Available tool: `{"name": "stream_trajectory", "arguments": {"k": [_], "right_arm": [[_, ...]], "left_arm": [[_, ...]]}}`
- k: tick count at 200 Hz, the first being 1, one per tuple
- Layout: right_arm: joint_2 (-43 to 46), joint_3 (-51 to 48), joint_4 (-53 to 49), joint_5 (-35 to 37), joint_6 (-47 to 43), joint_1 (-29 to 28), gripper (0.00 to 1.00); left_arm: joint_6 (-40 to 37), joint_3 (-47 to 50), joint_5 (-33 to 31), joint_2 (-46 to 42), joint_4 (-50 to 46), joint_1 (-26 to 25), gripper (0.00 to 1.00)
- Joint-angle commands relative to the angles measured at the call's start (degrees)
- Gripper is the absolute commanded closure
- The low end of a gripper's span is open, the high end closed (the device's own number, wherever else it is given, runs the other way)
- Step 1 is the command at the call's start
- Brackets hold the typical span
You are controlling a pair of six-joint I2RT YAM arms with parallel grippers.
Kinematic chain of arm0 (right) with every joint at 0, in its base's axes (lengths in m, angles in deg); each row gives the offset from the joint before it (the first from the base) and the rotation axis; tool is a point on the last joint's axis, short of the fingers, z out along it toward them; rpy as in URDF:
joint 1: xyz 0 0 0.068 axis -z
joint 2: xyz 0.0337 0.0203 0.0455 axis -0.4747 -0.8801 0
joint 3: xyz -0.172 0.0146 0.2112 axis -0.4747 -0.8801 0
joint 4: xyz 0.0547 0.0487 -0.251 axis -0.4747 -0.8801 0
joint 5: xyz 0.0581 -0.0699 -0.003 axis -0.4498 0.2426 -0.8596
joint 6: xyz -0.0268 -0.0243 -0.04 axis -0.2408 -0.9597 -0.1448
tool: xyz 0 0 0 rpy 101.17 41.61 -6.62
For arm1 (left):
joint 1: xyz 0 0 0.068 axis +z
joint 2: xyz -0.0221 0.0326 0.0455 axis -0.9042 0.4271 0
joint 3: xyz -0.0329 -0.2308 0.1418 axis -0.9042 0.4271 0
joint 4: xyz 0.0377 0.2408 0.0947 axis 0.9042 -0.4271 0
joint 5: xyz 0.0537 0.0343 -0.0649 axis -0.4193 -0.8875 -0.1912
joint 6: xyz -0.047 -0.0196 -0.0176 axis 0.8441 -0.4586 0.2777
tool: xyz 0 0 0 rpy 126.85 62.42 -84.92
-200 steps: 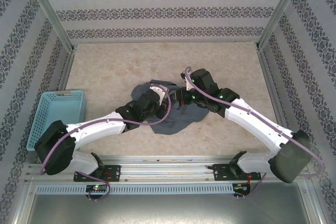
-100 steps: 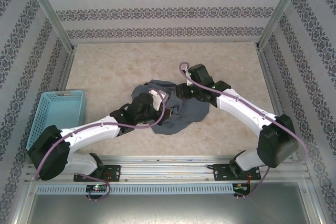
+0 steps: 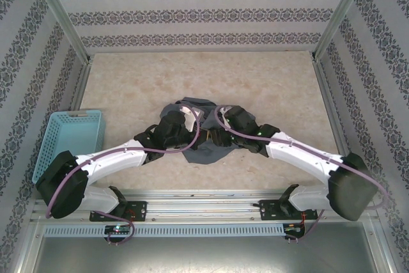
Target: Fold the inside-out t-shirt
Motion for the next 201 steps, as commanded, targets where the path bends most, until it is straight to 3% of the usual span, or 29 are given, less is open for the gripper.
{"name": "stream_trajectory", "arguments": {"k": [1, 36, 90, 128, 168, 201], "right_arm": [[-3.71, 1.29, 5.57, -0.66, 0.37, 0.38, 0.54], [-7.62, 3.51, 7.74, -0.84, -0.72, 0.57, 0.56], [-7.45, 3.37, 5.36, 2.75, -1.93, 0.42, 1.0], [1.17, -2.15, 3.46, 5.03, -1.16, 0.38, 1.0], [14.29, -9.19, 2.19, 4.16, 0.82, 2.9, 1.0], [23.0, -15.84, 5.38, -2.87, 4.63, 9.53, 1.0]], "left_arm": [[0.5, -0.12, 0.5, -0.49, 1.81, 0.5, 1.0], [0.3, -0.07, 0.24, -1.08, 0.91, 0.5, 1.0], [0.23, -0.98, -3.05, -0.34, -1.16, 0.9, 1.0], [0.7, -5.09, -9.62, 3.06, -6.98, 1.77, 1.0], [1.88, -10.21, -11.63, 9.2, -12.33, 2.78, 0.81], [2.83, -9.77, -11.28, 9.16, -12.09, 3.31, 0.71]]}}
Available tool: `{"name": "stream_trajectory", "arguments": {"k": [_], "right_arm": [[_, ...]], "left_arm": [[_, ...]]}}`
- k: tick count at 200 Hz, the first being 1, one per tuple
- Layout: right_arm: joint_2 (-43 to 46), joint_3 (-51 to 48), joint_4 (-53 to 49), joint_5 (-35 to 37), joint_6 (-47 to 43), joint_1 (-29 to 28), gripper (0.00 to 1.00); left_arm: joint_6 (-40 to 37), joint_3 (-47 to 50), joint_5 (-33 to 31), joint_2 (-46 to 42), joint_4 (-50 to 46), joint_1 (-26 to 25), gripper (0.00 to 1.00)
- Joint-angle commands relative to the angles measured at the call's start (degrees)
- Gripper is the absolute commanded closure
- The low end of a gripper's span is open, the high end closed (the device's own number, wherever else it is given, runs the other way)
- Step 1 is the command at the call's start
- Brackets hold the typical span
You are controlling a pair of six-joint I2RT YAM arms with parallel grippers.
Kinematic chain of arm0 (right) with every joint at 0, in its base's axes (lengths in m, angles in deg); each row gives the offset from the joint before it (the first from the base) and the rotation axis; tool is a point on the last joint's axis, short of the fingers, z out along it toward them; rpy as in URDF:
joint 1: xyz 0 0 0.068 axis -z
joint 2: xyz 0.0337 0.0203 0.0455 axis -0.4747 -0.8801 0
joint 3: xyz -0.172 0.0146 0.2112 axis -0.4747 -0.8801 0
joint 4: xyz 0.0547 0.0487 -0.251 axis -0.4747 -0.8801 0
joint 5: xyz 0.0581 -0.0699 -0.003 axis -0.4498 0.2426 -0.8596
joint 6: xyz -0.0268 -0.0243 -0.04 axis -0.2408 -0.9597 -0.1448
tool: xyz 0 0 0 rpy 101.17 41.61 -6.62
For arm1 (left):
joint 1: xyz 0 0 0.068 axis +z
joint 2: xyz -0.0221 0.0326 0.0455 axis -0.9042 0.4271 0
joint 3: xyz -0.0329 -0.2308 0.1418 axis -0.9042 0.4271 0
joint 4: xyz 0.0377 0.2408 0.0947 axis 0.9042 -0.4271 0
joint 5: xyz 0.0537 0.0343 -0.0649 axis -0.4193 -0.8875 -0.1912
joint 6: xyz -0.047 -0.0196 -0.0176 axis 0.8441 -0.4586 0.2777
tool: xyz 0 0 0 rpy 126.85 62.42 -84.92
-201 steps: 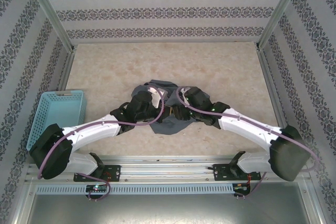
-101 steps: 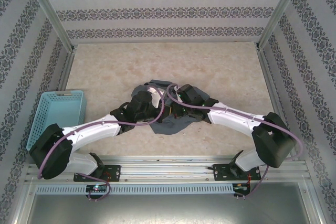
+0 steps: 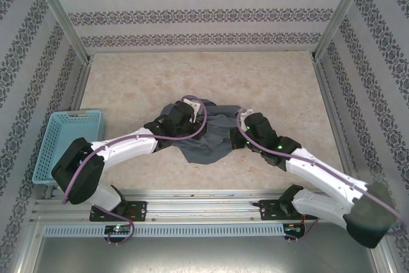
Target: Fold the inside-out t-shirt
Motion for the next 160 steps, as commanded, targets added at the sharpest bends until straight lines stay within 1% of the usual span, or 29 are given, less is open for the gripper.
{"name": "stream_trajectory", "arguments": {"k": [1, 13, 25, 45, 60, 70, 85, 96, 104, 112, 125, 141, 149, 160], "right_arm": [[4.16, -4.51, 1.92, -5.4, 3.64, 4.03, 1.0], [5.62, -5.89, 2.59, -6.63, 4.57, 5.83, 1.0], [6.57, -6.2, 1.63, -6.23, 4.95, 6.81, 1.0], [7.48, -5.72, -2.03, -1.26, 6.72, 8.2, 1.0], [7.17, -4.72, -5.6, 1.96, 8.69, 10.97, 1.0], [6.74, -4.18, -7.6, 3.79, 9.84, 13.12, 1.0], [5.8, -3.63, -7.63, 3.43, 10.25, 16.03, 1.0], [5.09, -3.19, -7.0, 2.35, 10.15, 16.97, 1.0], [4.55, -2.81, -6.25, 1.84, 9.86, 17.08, 1.0], [3.85, -2.35, -5.79, 1.51, 9.83, 17.06, 1.0], [2.6, -1.65, -5.4, 0.99, 9.35, 17.09, 1.0], [1.38, -0.93, -5.41, 0.88, 8.99, 17.15, 1.0], [1.05, -0.77, -5.06, 0.8, 8.87, 17.13, 1.0], [0.6, -0.58, -4.72, 0.8, 8.72, 17.15, 1.0]], "left_arm": [[1.34, -0.72, -1.35, -0.34, -2.69, 1.11, 0.71], [1.33, -0.95, -1.57, -0.53, -3.63, 1.4, 0.68], [0.9, -1.43, -2.38, -0.71, -5.4, 1.83, 0.63], [-0.06, -1.96, -5.12, -1.84, -9.33, 3.07, 0.51], [-0.36, -2.68, -7.25, -3.18, -13.19, 5.31, 0.42], [-0.21, -3.52, -10.21, -3.85, -16.54, 6.83, 0.35], [0.68, -5.47, -16.03, -3.65, -22.57, 8.59, 0.2], [1.79, -6.73, -17.78, -2.59, -25.93, 10.08, 0.13], [2.6, -6.83, -17.38, -1.93, -26.67, 11.3, 0.09], [3.1, -6.48, -15.64, -1.11, -26.05, 12.54, 0.07], [3.56, -6.5, -12.07, 0.83, -24.54, 14.0, 0.07], [3.48, -7.53, -9.13, 3.82, -22.65, 14.89, 0.07], [3.51, -8.13, -6.8, 5.41, -21.43, 15.49, 0.1], [3.39, -8.86, -3.81, 7.33, -19.6, 15.9, 0.16]]}}
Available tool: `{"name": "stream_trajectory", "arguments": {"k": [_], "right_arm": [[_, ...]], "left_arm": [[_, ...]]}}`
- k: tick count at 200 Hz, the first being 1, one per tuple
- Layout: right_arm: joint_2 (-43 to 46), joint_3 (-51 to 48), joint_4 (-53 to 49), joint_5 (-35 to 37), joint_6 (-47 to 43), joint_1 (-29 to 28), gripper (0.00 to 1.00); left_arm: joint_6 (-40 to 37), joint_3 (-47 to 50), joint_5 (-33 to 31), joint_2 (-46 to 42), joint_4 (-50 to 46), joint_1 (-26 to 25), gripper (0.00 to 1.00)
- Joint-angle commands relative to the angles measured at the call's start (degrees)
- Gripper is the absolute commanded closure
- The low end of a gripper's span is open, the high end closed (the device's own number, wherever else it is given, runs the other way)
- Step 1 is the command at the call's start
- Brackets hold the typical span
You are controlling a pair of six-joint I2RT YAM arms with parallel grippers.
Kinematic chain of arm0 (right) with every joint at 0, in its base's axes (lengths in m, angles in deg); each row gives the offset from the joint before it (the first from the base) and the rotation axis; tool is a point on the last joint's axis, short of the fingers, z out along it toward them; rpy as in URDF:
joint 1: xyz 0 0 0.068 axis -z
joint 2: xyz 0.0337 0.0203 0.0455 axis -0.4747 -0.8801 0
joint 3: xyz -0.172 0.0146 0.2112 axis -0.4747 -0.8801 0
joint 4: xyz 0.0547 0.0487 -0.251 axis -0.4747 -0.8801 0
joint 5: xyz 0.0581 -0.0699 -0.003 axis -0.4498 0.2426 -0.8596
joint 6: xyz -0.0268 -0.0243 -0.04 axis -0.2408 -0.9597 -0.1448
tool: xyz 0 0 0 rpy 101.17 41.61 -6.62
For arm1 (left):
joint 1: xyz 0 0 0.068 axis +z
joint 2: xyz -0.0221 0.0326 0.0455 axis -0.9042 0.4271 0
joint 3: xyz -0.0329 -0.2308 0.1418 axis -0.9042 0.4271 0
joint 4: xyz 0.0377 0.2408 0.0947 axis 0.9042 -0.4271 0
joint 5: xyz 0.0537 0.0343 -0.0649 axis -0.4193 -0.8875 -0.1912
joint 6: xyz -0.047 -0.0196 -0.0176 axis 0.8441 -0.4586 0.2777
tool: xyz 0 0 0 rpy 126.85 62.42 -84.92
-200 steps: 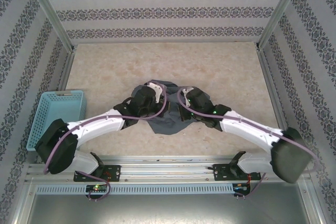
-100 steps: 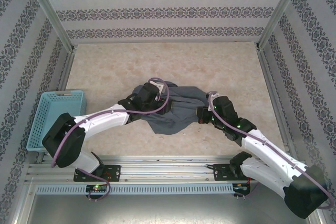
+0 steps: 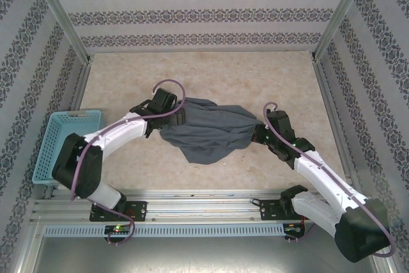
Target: Fold the inside-out t-shirt
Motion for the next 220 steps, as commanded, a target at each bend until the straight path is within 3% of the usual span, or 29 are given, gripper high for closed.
{"name": "stream_trajectory", "arguments": {"k": [1, 13, 26, 39, 57, 76, 102, 125, 175, 200, 220], "right_arm": [[-0.8, 2.02, 0.67, 0.23, -0.06, 0.31, 1.0], [-1.64, 2.75, 1.0, -0.43, -0.51, 0.27, 1.0], [-2.85, 4.28, 1.42, -1.53, -1.31, 0.0, 1.0], [-4.22, 6.83, 1.76, -2.42, -2.54, -0.99, 1.0], [-6.54, 12.35, 0.71, -1.12, -5.41, -5.02, 1.0], [-9.32, 17.97, -0.36, 0.96, -7.18, -9.77, 1.0], [-10.62, 20.78, 0.61, 0.83, -4.89, -10.68, 1.0], [-9.85, 19.79, 1.0, 0.9, -3.23, -7.94, 1.0], [-9.97, 12.97, -0.07, -2.16, -0.58, 1.27, 1.0], [-10.74, 9.47, -0.12, -1.83, 0.46, 3.11, 1.0], [-11.29, 8.4, -0.67, -1.74, 0.73, 4.51, 0.75]], "left_arm": [[0.76, -2.2, 6.6, 4.14, 1.09, 1.18, 0.17], [0.7, -3.65, 8.43, 6.03, 1.42, 1.58, 0.29], [-0.18, -6.06, 8.83, 6.79, -0.29, 2.35, 0.6], [-1.66, -9.84, 5.36, 5.34, -4.49, 3.26, 0.81], [-4.54, -17.31, -6.07, 0.07, -13.51, 3.65, 0.94], [-7.39, -24.14, -15.92, -8.17, -19.83, 3.52, 1.0], [-9.57, -30.14, -17.85, -15.85, -22.96, 2.77, 1.0], [-10.7, -32.15, -18.2, -17.67, -24.02, -1.71, 1.0], [-5.29, -24.02, -3.13, -12.58, -15.74, -8.89, 1.0], [-1.2, -18.18, 3.34, -7.4, -8.28, -13.37, 0.9], [0.3, -15.05, 8.12, -3.07, -4.6, -16.38, 0.72]]}}
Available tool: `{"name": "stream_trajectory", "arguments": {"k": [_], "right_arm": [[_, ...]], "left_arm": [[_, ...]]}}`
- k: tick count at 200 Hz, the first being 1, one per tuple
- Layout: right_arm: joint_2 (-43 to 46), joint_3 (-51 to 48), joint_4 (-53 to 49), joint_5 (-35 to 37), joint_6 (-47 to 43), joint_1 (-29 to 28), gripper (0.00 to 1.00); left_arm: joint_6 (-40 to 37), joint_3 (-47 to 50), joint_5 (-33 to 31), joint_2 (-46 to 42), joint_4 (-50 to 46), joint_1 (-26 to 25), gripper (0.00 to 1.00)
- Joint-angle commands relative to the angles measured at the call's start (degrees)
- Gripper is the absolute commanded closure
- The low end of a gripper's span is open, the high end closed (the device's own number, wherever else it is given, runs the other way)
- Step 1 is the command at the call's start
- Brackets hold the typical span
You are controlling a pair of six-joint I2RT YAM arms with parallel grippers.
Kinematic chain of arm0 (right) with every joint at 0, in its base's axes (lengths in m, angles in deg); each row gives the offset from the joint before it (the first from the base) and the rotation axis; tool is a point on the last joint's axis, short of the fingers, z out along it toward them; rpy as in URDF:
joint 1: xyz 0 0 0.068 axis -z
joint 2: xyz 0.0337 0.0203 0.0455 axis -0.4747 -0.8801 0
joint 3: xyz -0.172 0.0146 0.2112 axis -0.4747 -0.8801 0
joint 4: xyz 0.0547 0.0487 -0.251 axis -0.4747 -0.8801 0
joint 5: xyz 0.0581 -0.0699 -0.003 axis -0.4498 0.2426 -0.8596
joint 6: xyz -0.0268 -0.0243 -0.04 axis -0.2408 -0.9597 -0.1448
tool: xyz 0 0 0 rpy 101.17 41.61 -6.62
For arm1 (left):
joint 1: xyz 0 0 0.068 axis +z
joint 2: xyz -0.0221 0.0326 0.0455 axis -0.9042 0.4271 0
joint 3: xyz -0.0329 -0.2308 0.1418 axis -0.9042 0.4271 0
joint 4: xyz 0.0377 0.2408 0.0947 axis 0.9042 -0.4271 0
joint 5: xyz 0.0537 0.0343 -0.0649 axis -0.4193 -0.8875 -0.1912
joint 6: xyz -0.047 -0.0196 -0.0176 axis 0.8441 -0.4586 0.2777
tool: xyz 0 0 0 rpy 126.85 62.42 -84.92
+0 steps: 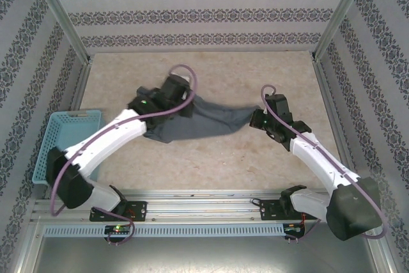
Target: Fold the inside-out t-shirt
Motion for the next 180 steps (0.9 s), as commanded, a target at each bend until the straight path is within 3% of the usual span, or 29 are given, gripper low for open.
{"name": "stream_trajectory", "arguments": {"k": [1, 14, 31, 56, 103, 156, 180], "right_arm": [[-0.45, -1.24, -0.82, -0.15, 1.58, 1.3, 0.75], [0.17, -0.37, -1.43, -0.08, 0.26, 0.87, 0.6], [0.87, 2.36, -2.99, 3.03, -2.2, -3.2, 0.44], [-2.33, 8.23, -4.78, 8.12, -4.91, -12.14, 0.3], [-19.5, 20.85, -4.66, 7.72, -3.93, -23.06, 0.28], [-28.83, 22.7, -6.45, 6.52, 1.1, -24.3, 0.36], [-28.72, 19.74, -4.66, 5.5, 1.46, -24.27, 0.54]], "left_arm": [[3.74, 2.41, 8.35, 2.01, 7.59, -3.49, 0.71], [3.96, 4.58, 8.19, 2.27, 7.45, -4.07, 0.56], [4.12, 8.97, 2.78, -1.84, 6.36, -3.12, 0.33], [4.32, 15.39, 1.11, -8.96, 5.6, 1.81, 0.15], [6.5, 16.97, 6.43, -4.42, 4.16, 12.03, 0.13], [6.58, 15.86, 15.05, 5.25, 10.4, 10.87, 0.23], [6.21, 15.91, 15.0, 6.91, 11.74, 8.74, 0.24]]}}
